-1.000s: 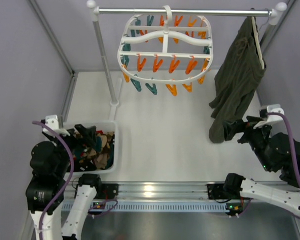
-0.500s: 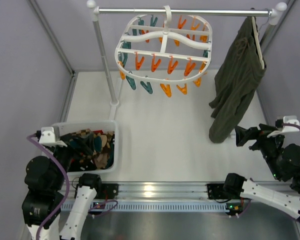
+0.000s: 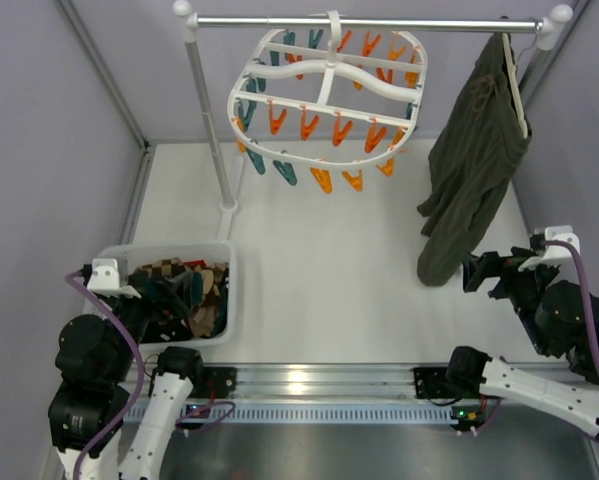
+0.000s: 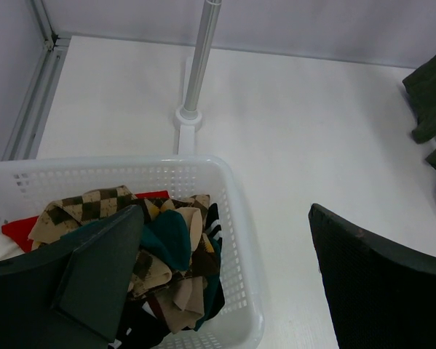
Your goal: Remove the socks clipped to the hanger
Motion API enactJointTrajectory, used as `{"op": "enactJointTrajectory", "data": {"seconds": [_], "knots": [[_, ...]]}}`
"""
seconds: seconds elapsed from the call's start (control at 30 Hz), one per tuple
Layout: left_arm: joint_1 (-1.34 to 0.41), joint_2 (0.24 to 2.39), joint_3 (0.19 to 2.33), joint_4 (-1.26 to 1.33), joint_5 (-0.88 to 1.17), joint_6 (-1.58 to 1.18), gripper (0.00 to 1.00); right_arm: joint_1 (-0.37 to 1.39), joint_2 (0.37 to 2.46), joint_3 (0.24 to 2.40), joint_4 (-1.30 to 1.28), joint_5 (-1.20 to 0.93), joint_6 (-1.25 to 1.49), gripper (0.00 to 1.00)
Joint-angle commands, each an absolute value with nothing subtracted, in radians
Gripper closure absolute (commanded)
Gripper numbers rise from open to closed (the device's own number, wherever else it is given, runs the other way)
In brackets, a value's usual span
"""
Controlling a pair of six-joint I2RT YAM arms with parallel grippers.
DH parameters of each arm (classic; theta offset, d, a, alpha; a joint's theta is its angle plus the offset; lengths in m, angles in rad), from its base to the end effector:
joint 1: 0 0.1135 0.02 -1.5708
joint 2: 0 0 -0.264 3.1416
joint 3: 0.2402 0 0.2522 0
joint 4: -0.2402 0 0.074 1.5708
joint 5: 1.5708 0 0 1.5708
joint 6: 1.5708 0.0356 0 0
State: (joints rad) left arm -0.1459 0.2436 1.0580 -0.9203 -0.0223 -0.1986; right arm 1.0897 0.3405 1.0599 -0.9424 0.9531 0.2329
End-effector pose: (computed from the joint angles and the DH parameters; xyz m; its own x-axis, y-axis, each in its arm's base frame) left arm -0.0026 0.0012 0.3849 -0.1269 -0.1807 -0.9753 0.1004 0.9759 -0.1939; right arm 0.0295 -0.0062 0.3873 -0.1332 0.0338 -0.9905 -0.1180 0.9918 0.0497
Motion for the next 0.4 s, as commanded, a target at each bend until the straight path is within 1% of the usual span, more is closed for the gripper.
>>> {"op": "enactJointTrajectory", "data": {"seconds": [0.0,0.37], "knots": [[-0.153,0.229,1.049,-0.881,-0.011,-0.167,0.01,1.086,0.351,1.062,-0.957,0.969,0.245,0.01],[-0.153,0.232,1.046,-0.873,-0.032,-0.17,0.01,1.085,0.37,1.046,-0.902,0.963,0.23,0.01]]}}
